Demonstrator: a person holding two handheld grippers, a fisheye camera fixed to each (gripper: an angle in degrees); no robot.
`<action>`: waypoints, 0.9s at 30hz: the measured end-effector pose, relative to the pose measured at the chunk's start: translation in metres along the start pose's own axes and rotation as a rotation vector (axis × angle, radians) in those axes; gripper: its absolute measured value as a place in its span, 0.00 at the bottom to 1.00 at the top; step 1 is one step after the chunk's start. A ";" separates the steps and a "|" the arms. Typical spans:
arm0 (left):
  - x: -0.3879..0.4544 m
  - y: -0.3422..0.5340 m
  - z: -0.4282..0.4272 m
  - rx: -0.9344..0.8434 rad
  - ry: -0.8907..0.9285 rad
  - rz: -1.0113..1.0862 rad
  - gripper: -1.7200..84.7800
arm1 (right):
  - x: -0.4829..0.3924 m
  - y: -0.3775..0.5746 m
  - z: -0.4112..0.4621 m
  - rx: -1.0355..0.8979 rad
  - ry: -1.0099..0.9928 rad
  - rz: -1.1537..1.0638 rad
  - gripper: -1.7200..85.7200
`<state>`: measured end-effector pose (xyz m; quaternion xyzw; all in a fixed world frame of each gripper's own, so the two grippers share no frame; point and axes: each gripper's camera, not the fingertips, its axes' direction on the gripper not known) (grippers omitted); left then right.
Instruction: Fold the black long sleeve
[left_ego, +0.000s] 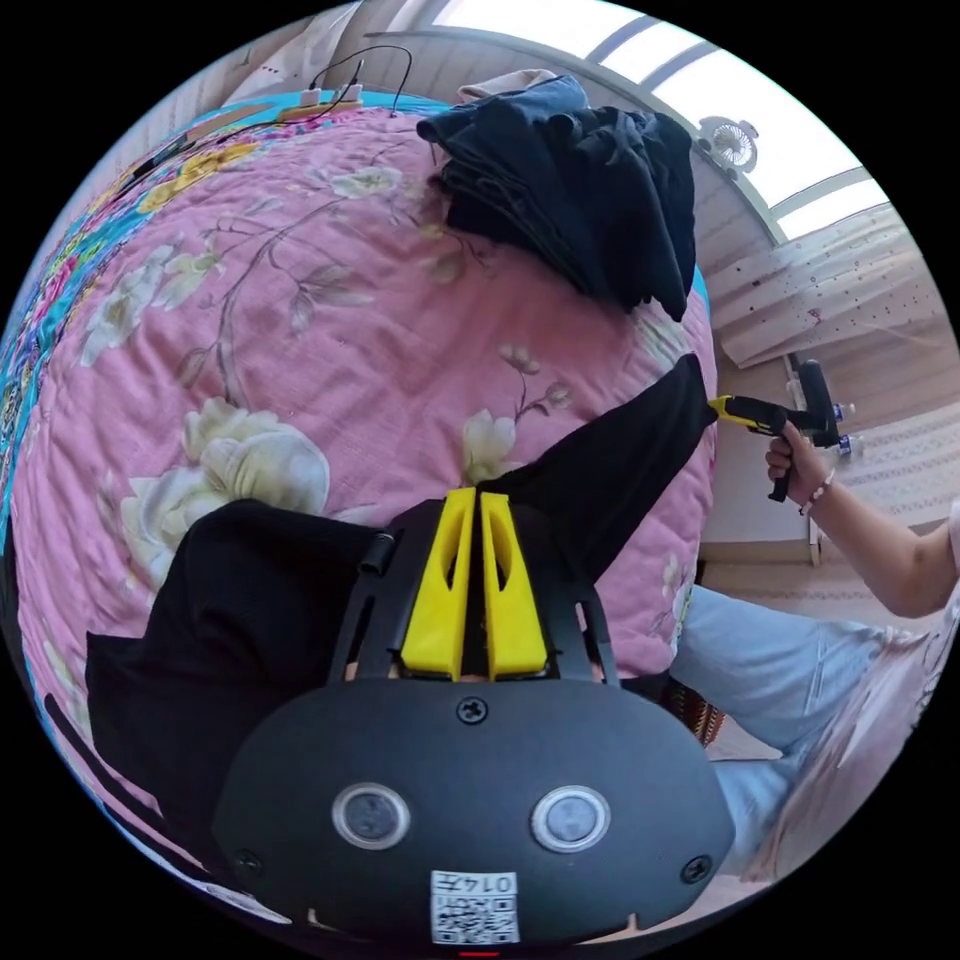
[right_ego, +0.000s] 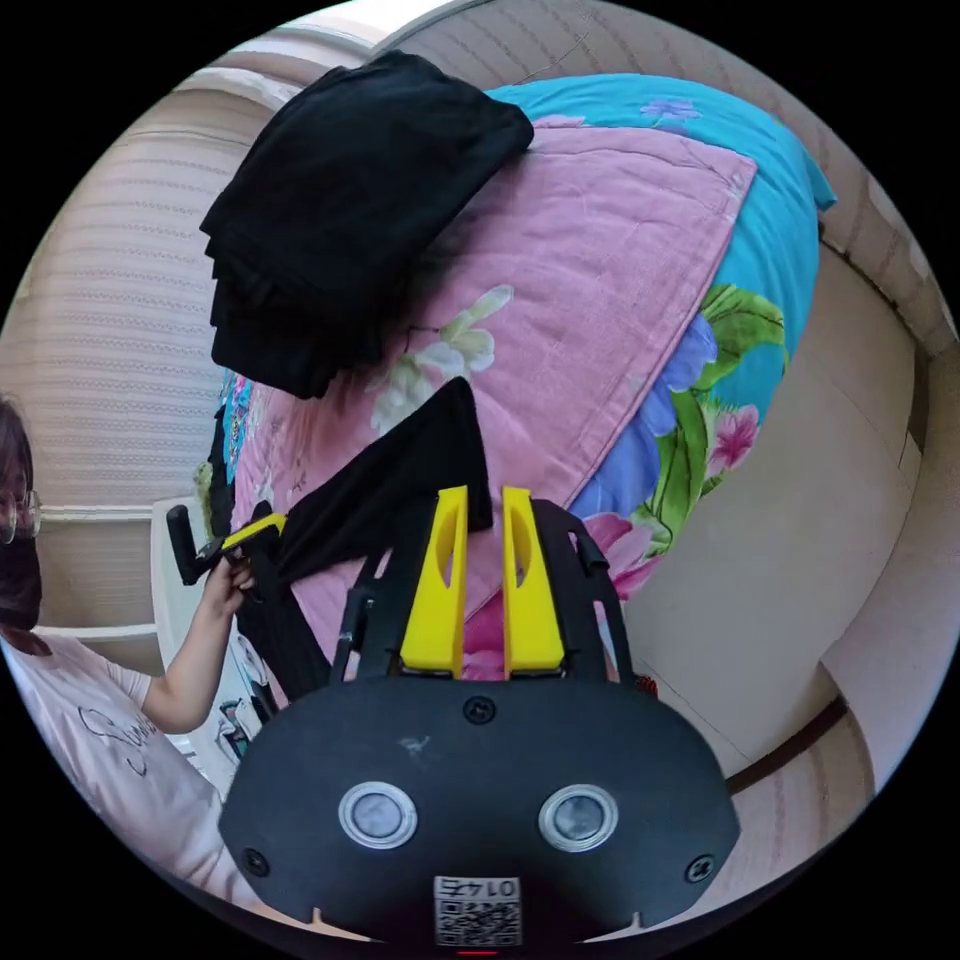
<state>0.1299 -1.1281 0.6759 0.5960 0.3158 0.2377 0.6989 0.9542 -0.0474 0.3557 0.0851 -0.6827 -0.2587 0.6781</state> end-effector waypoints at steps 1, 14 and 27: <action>0.001 -0.002 -0.001 0.005 -0.004 -0.003 0.01 | -0.005 0.001 0.000 -0.037 0.002 -0.023 0.05; 0.019 -0.021 0.002 0.090 -0.088 -0.061 0.06 | -0.014 -0.002 -0.020 -0.153 0.145 -0.088 0.03; 0.194 -0.033 0.054 -0.003 0.049 0.230 0.07 | -0.017 -0.057 0.017 -0.032 -0.001 -0.097 0.03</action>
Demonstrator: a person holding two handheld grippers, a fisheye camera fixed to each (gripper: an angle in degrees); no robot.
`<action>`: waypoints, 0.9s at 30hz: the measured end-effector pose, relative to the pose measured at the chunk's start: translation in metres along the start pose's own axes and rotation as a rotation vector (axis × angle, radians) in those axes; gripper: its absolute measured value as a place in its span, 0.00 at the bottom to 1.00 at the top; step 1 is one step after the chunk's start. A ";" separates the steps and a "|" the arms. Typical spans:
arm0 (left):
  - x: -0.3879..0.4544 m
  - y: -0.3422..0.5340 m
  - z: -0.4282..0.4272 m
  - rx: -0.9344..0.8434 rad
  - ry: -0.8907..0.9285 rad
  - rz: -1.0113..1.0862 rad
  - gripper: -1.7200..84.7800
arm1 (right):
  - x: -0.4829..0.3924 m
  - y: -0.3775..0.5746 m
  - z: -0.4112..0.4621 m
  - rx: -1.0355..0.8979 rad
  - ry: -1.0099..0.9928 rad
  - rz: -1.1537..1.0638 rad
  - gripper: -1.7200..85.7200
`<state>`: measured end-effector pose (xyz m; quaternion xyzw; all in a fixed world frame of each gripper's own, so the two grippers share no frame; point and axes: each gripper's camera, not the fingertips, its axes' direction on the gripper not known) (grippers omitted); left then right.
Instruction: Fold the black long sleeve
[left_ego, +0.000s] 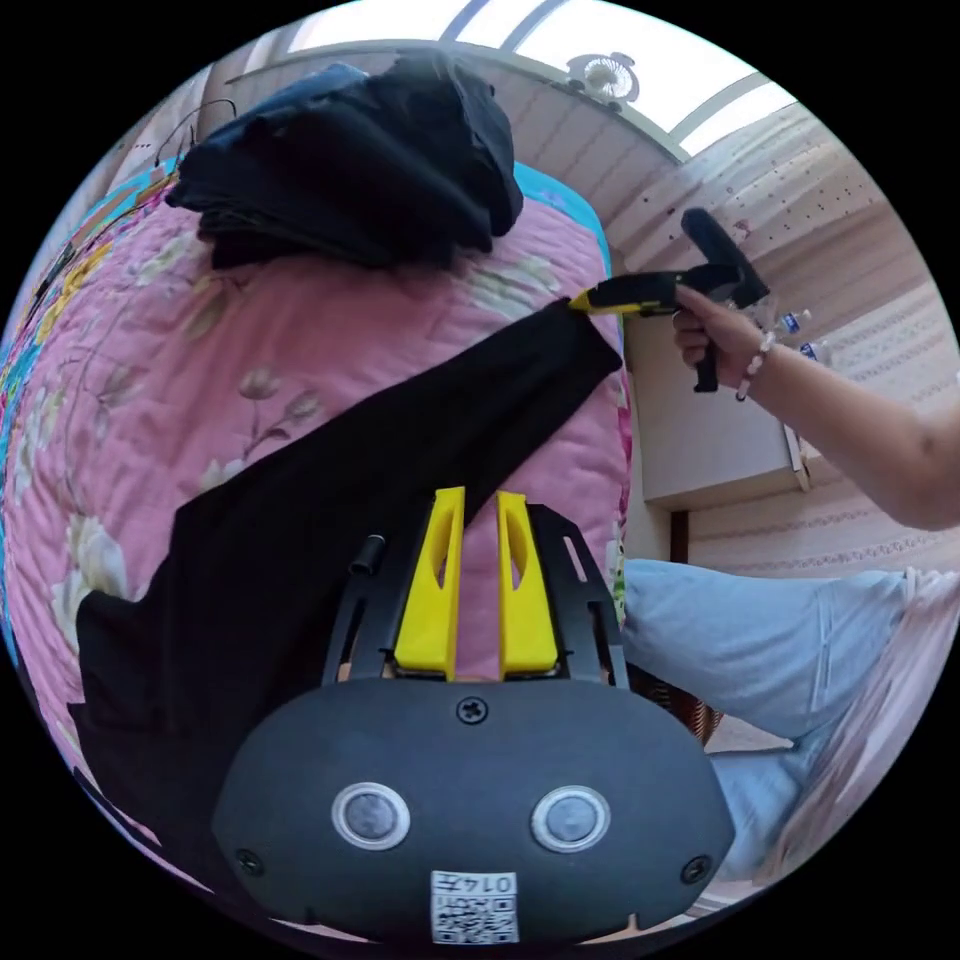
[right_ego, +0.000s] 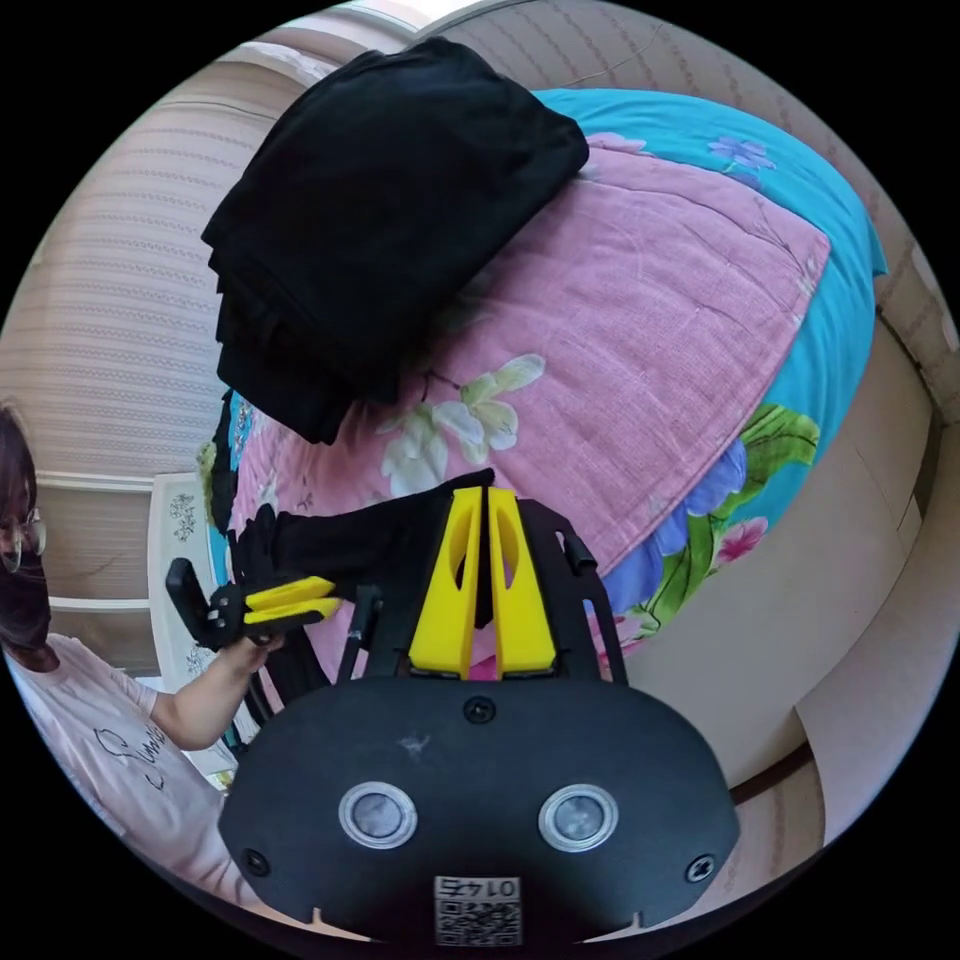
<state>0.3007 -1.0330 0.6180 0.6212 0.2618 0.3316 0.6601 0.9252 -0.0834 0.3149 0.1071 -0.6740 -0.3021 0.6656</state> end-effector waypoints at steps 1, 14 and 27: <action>0.005 -0.007 0.021 -0.058 -0.009 -0.002 0.05 | 0.003 -0.003 -0.001 0.016 -0.007 0.005 0.03; 0.018 -0.043 -0.051 0.015 0.019 0.023 0.04 | 0.043 0.010 0.037 0.019 -0.004 0.032 0.11; -0.150 -0.046 -0.225 0.120 -0.352 -0.400 0.09 | 0.090 -0.013 0.127 -0.192 0.058 -0.003 0.04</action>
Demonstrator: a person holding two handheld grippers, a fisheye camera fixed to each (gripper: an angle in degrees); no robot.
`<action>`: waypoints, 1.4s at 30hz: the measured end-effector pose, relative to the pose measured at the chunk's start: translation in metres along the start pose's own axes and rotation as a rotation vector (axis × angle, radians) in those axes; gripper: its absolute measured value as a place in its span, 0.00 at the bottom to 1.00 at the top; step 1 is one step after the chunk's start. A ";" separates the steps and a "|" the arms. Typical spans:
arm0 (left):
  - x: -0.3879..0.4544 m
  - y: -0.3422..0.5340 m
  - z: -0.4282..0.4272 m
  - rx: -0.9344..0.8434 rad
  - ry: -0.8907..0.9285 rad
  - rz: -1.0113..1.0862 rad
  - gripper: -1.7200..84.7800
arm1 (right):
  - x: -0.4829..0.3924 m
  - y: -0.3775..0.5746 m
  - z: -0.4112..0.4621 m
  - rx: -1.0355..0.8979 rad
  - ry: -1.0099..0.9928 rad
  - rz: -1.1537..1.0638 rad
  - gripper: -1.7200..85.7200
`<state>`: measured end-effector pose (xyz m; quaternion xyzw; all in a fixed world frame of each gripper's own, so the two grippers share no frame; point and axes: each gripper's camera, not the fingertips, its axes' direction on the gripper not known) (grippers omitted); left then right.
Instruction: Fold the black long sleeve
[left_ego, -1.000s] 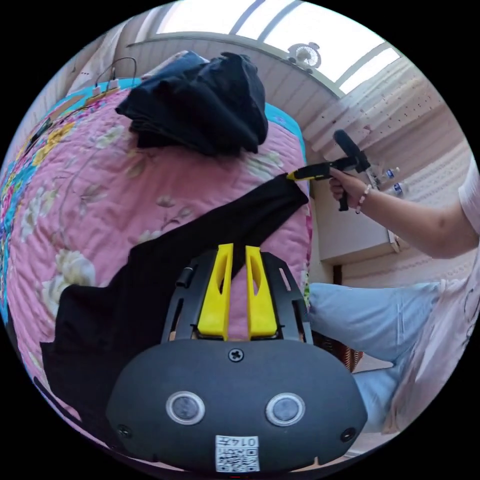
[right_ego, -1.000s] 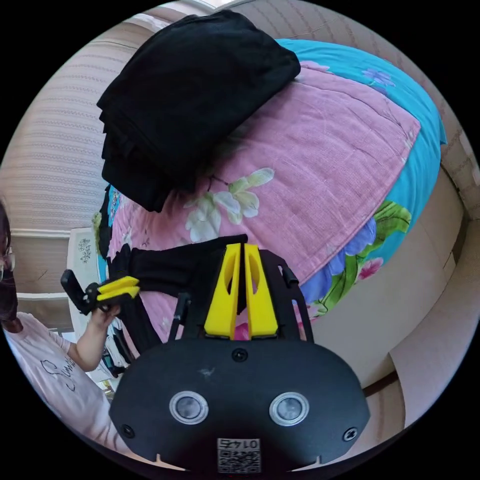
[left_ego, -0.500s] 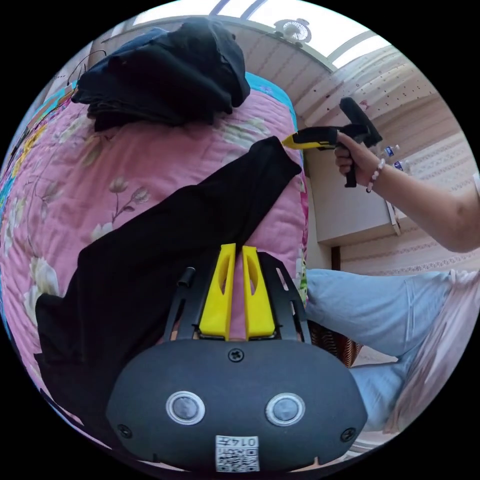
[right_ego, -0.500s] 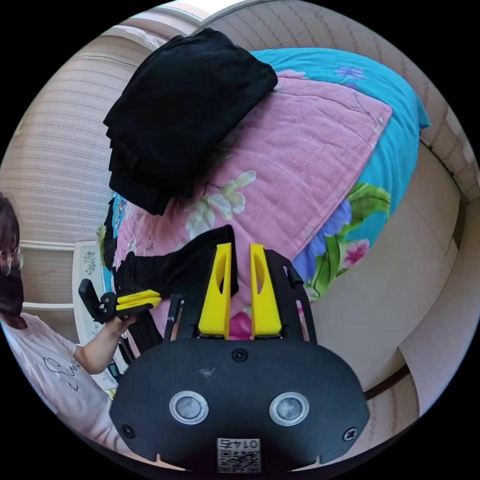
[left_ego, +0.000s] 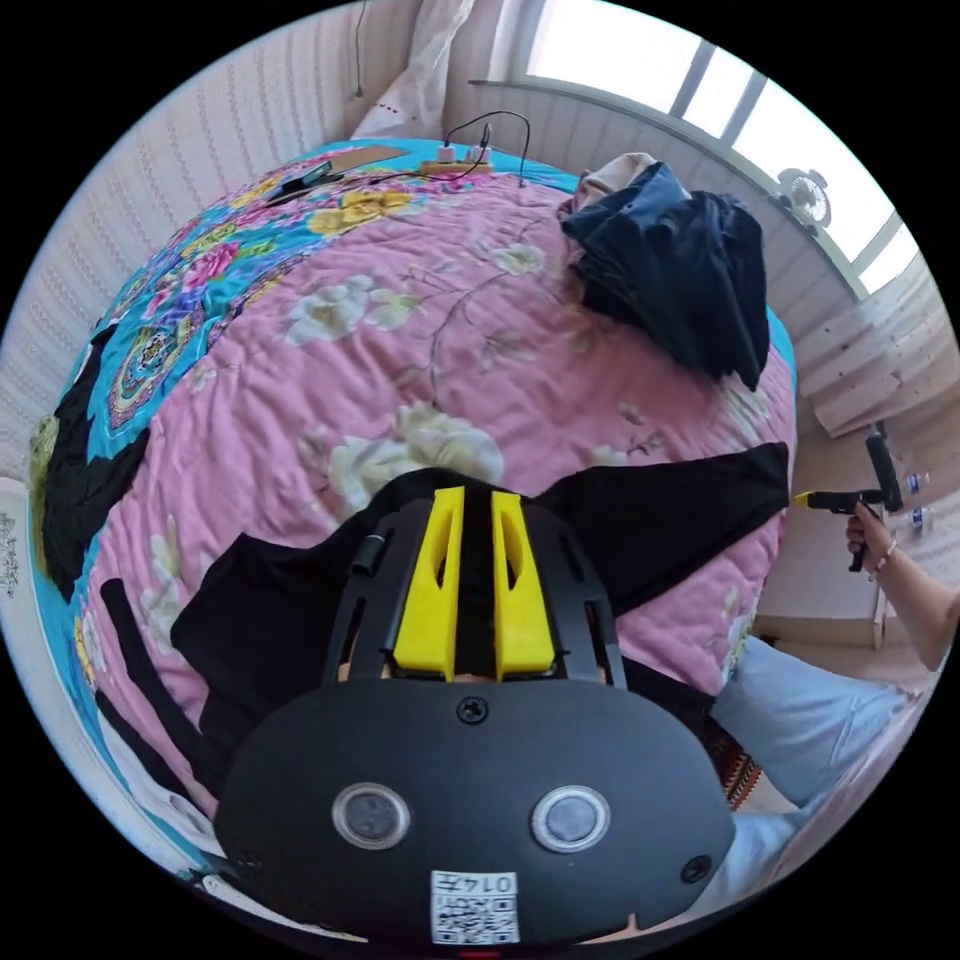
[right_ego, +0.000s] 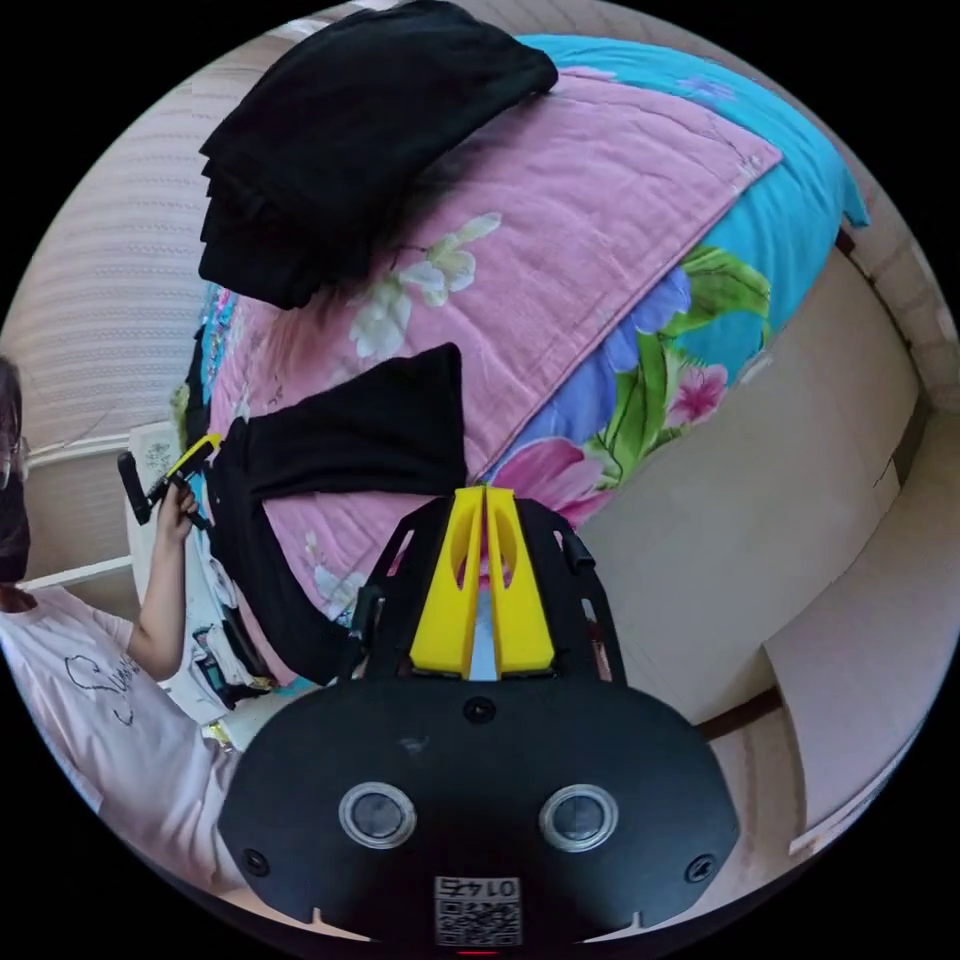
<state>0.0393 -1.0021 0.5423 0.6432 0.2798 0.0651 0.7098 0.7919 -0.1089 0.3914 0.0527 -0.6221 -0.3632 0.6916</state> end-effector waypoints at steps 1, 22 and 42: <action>-0.006 -0.012 0.003 -0.023 -0.029 -0.009 0.10 | 0.000 -0.010 0.003 0.010 0.050 -0.012 0.06; -0.054 -0.185 -0.088 0.015 0.011 -0.147 0.02 | 0.131 -0.195 0.189 0.229 -0.059 0.042 0.02; -0.191 0.033 -0.545 0.270 -0.401 -0.621 0.07 | -0.138 -0.300 0.594 -0.153 -0.043 -1.081 0.03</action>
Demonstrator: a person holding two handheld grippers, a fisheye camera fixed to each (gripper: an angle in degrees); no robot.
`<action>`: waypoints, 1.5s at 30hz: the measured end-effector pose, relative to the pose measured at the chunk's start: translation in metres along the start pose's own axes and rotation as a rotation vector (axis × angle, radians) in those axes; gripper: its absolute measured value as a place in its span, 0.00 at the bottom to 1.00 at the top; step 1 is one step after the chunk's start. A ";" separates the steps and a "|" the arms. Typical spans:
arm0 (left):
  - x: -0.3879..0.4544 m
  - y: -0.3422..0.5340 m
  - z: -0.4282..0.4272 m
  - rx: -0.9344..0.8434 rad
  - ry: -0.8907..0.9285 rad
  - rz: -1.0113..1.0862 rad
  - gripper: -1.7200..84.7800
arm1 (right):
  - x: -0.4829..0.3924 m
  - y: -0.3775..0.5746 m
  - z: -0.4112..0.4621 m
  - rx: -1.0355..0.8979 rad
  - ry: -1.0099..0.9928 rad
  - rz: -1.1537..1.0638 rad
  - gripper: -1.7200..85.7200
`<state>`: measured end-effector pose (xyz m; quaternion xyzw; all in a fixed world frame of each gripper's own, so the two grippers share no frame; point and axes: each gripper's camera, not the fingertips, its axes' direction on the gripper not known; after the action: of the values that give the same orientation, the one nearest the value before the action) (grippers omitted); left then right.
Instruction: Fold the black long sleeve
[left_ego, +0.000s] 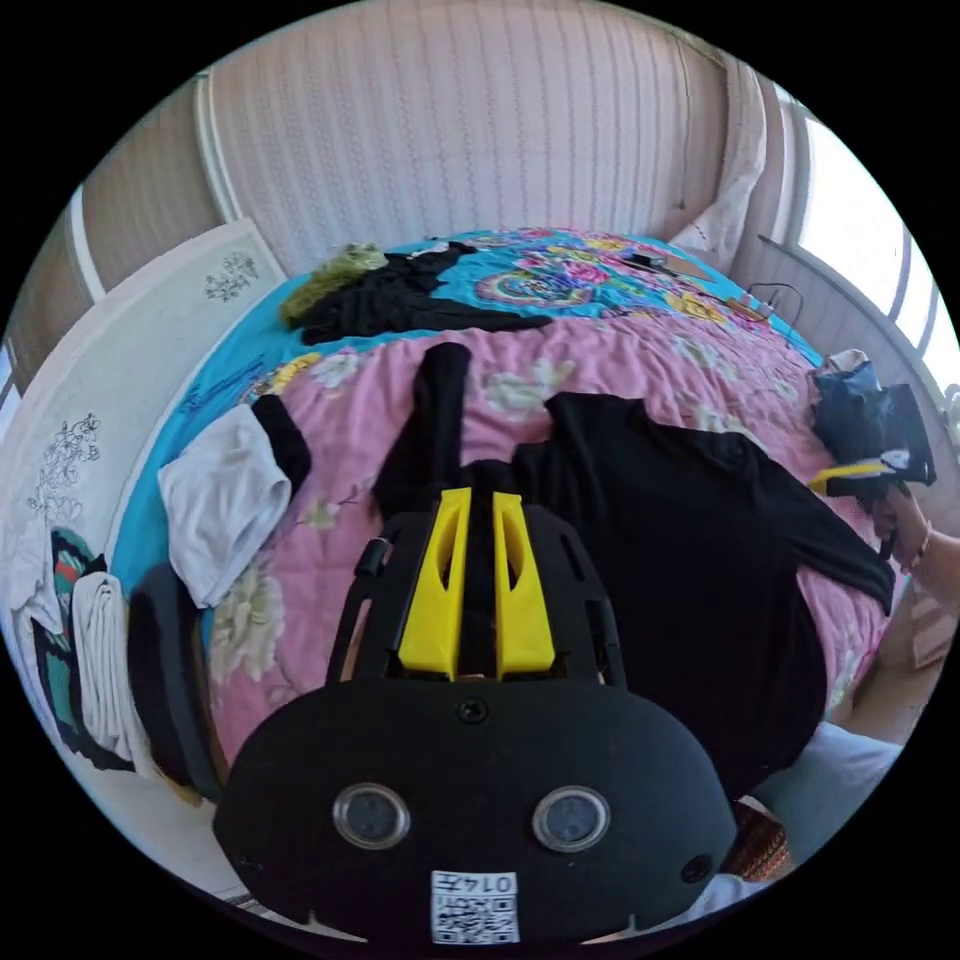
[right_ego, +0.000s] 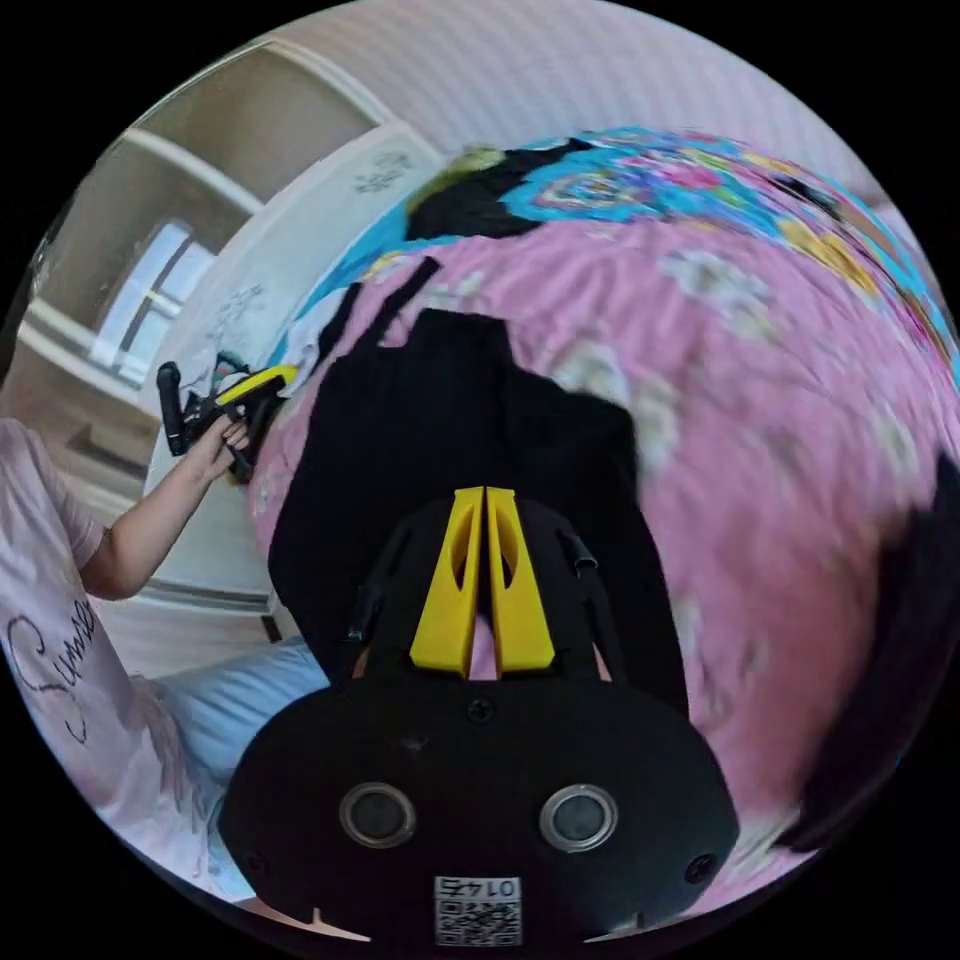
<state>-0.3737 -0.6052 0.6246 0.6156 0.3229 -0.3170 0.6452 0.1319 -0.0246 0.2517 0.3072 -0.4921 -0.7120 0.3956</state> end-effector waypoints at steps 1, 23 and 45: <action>-0.027 -0.014 -0.010 0.031 -0.023 -0.011 0.07 | -0.006 -0.041 0.038 0.010 -0.053 -0.082 0.03; -0.220 -0.154 -0.263 0.060 0.212 -0.380 0.01 | -0.095 -0.164 0.458 -0.211 -0.612 -0.692 0.04; -0.408 -0.129 -0.387 -0.169 0.079 -0.991 0.13 | 0.061 0.126 0.710 -0.555 -0.063 -0.895 0.03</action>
<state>-0.7289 -0.2190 0.8647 0.3453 0.6252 -0.5344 0.4520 -0.4528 0.2222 0.6001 0.3495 -0.1173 -0.9237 0.1043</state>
